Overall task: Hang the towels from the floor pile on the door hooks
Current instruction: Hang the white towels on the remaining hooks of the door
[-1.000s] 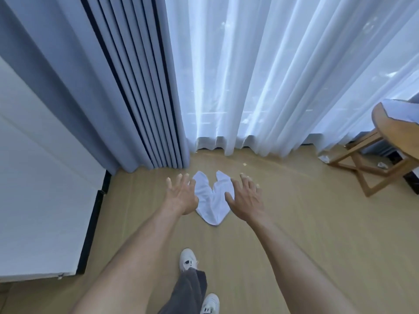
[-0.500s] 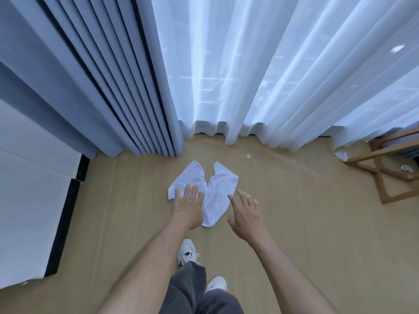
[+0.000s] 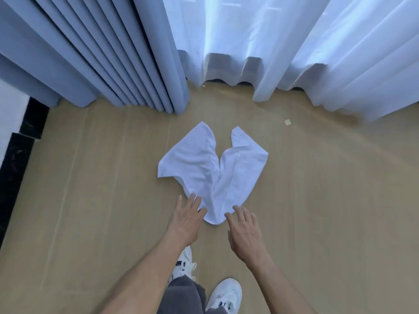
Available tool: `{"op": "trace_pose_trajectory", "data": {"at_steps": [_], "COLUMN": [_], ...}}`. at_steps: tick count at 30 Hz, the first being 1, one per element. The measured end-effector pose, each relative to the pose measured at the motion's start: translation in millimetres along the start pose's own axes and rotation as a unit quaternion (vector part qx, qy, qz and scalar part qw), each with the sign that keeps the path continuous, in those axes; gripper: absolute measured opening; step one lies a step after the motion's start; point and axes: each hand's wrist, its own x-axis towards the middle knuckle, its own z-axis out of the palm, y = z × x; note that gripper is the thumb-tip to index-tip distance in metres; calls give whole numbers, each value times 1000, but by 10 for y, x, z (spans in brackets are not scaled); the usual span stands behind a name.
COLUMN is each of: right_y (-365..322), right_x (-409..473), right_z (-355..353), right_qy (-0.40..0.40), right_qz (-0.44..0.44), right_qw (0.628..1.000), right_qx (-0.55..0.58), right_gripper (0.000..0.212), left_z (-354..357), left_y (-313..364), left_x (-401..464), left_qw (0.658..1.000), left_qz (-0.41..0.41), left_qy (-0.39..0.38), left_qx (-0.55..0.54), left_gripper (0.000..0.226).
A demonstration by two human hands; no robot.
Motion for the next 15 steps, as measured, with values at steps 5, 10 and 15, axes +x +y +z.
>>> {"op": "trace_pose_trajectory", "data": {"at_steps": [5, 10, 15], "right_y": [248, 435, 413], "right_x": [501, 834, 909], "right_z": [1159, 1996, 2313], "right_qy": [2, 18, 21], "right_qz": [-37, -74, -101], "right_qw": [999, 997, 994], "right_qx": [-13, -18, -38], "right_gripper": [51, 54, 34], "left_z": [1104, 2038, 2308], "left_y": [99, 25, -51], "left_x": [828, 1460, 1708], "left_qw": [999, 997, 989], "left_qz": [29, 48, 92], "left_qy": [-17, 39, 78], "left_qx": [18, 41, 88], "left_gripper": [54, 42, 30]}}
